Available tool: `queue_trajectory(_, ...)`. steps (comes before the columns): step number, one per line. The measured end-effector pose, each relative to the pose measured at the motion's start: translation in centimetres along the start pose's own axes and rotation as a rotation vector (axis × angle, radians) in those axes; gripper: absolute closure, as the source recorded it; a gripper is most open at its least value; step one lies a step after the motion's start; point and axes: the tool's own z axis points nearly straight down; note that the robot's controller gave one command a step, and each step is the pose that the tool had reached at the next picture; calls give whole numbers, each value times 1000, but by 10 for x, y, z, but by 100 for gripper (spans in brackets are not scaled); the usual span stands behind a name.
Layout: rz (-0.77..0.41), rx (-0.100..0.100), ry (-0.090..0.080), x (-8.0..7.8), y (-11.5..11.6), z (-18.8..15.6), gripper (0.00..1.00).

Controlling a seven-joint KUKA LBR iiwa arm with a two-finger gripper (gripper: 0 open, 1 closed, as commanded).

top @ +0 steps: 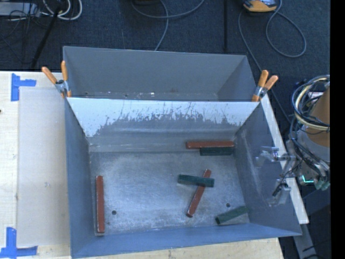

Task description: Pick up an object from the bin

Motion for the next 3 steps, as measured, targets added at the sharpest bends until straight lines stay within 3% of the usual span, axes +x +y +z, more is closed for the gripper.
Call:
queue_trajectory(1, -191, -3, 4, -26, 23, 118, 0)
queue_trajectory(2, -254, -1, -2, -9, 92, 157, 0)
queue_trajectory(3, -910, -1, -3, -6, 175, 144, 0)
